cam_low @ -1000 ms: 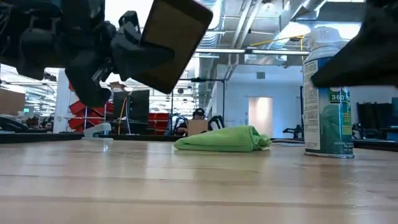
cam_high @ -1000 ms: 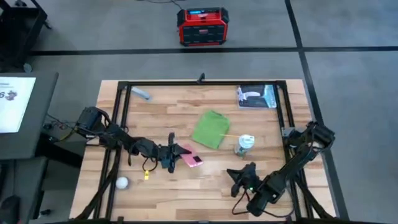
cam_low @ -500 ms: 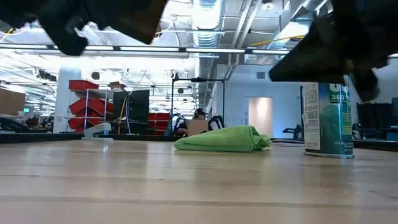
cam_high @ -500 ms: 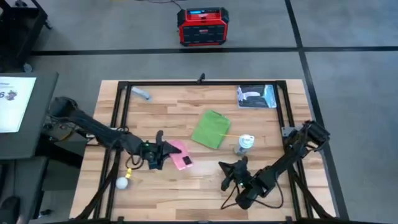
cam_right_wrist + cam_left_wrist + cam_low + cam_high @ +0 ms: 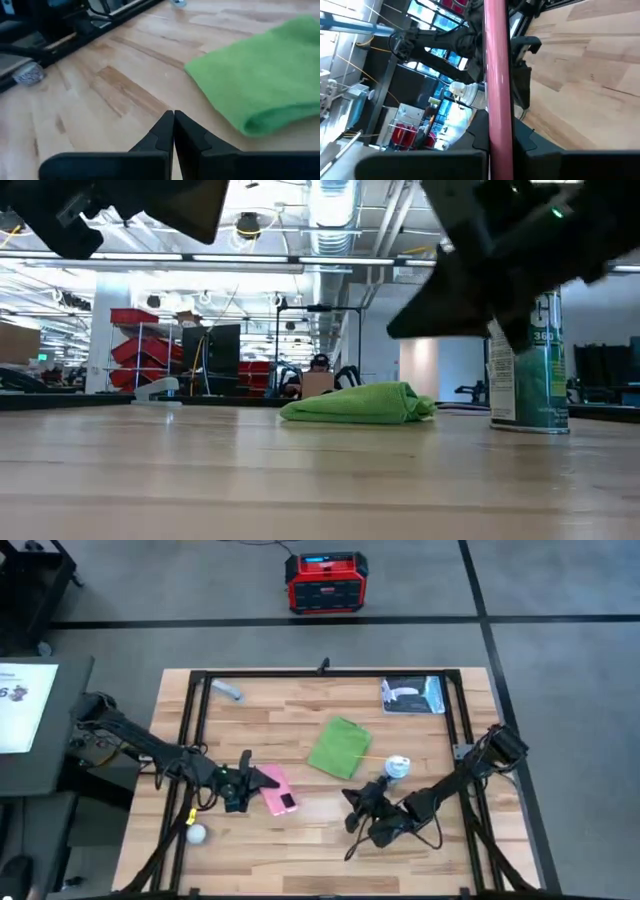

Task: Apply microfiber cloth
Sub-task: Spray the cellphone using the cleaning bottle

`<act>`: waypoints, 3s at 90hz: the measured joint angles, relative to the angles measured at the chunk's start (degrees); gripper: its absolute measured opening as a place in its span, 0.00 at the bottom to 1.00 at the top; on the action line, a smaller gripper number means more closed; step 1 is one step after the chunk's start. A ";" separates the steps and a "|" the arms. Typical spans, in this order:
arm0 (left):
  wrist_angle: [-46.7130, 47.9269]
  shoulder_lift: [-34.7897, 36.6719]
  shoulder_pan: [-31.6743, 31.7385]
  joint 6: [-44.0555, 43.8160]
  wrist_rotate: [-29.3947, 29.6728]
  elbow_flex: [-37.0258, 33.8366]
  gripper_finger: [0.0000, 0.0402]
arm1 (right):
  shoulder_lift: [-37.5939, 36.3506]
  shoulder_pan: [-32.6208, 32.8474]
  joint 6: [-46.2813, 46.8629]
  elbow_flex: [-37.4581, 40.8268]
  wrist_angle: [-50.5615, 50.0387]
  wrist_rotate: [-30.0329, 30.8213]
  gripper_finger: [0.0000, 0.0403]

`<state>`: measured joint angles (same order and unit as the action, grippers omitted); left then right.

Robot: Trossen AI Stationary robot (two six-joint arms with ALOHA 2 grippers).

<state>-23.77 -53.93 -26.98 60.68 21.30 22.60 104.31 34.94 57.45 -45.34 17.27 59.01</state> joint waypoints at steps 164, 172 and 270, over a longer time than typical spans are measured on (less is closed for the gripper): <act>3.86 -0.09 1.44 12.13 -3.10 1.62 0.00 | -0.11 7.18 -15.12 9.83 40.55 -2.66 0.00; 5.74 -0.09 1.44 14.24 -3.06 2.73 0.00 | -0.11 5.02 -17.25 7.24 40.28 -9.70 0.00; 20.83 -10.45 -10.95 34.51 13.24 16.29 0.00 | -0.09 -14.64 -17.02 2.21 48.07 -46.91 0.02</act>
<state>-2.94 -64.38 -37.94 95.19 34.54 38.89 104.22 20.30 40.42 -43.13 65.34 12.10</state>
